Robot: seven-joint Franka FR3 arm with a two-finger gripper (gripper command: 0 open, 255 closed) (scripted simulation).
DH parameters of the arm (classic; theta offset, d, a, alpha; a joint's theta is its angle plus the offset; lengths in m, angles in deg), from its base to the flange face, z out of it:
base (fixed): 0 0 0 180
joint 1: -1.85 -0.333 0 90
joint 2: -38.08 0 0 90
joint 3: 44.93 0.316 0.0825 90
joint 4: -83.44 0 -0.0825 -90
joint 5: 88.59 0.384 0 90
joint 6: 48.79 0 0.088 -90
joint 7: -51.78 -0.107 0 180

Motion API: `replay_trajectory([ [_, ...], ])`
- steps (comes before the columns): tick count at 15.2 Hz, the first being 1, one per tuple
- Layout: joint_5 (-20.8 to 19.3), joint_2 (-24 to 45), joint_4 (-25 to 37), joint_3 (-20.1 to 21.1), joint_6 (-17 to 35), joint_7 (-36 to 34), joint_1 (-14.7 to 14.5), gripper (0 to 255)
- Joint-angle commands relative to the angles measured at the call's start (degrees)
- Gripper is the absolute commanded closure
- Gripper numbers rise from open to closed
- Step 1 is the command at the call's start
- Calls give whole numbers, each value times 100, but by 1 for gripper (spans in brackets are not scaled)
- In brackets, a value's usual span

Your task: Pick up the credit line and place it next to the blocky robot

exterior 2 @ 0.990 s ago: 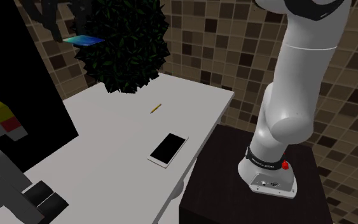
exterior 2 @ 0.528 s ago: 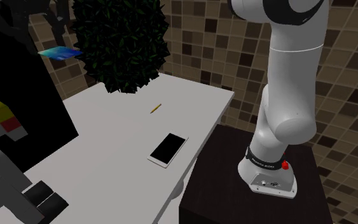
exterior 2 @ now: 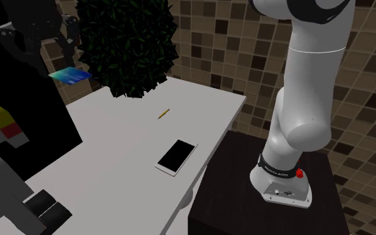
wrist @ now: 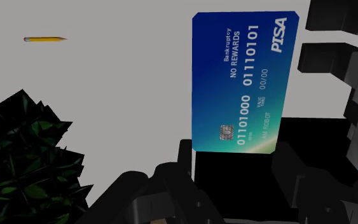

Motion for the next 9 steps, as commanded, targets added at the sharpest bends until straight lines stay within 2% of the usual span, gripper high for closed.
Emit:
replay_trajectory([
  [1, 39, -85, -277, -9, 203, -4, 30, 255],
  [9, 115, -273, -1132, -37, 889, -26, 98, 255],
])
